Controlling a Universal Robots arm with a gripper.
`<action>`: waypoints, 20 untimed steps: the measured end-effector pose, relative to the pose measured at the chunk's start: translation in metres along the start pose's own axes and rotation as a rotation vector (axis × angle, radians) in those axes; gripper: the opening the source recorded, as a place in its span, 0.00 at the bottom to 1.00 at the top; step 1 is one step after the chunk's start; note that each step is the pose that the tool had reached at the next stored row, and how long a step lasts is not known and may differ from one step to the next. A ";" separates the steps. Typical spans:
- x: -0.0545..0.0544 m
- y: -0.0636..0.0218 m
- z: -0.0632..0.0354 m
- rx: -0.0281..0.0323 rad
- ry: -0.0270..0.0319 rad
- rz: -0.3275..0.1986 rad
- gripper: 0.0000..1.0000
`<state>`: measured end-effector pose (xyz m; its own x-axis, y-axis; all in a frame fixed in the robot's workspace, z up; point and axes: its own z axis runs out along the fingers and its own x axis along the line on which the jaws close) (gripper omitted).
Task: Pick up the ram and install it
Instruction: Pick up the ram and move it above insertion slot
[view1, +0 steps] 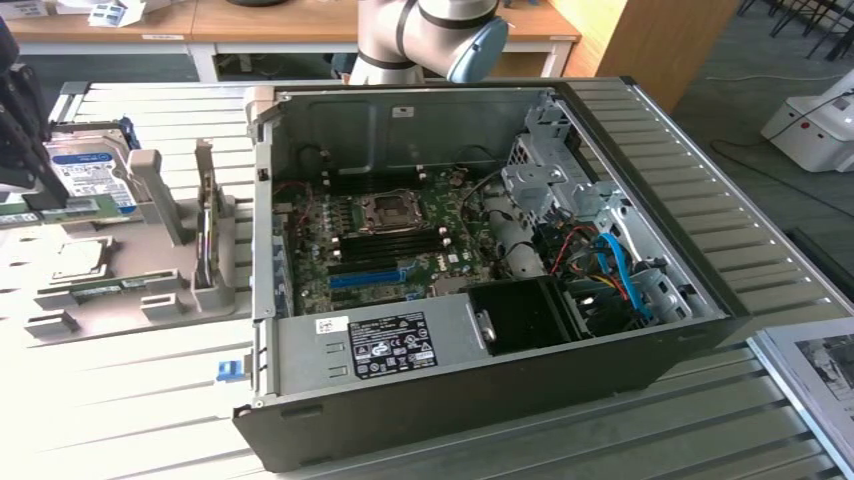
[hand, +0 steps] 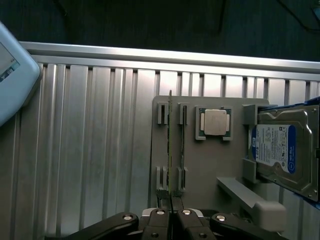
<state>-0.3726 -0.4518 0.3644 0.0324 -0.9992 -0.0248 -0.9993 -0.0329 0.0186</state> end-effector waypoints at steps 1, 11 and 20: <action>0.000 0.0000 -0.0010 0.0000 0.0000 0.000 0.11; 0.000 -0.0001 -0.0096 0.0000 0.0000 0.000 0.11; 0.000 -0.0001 -0.0166 0.0000 0.0000 0.000 0.11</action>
<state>-0.3721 -0.4518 0.3810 0.0324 -0.9992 -0.0248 -0.9993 -0.0329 0.0187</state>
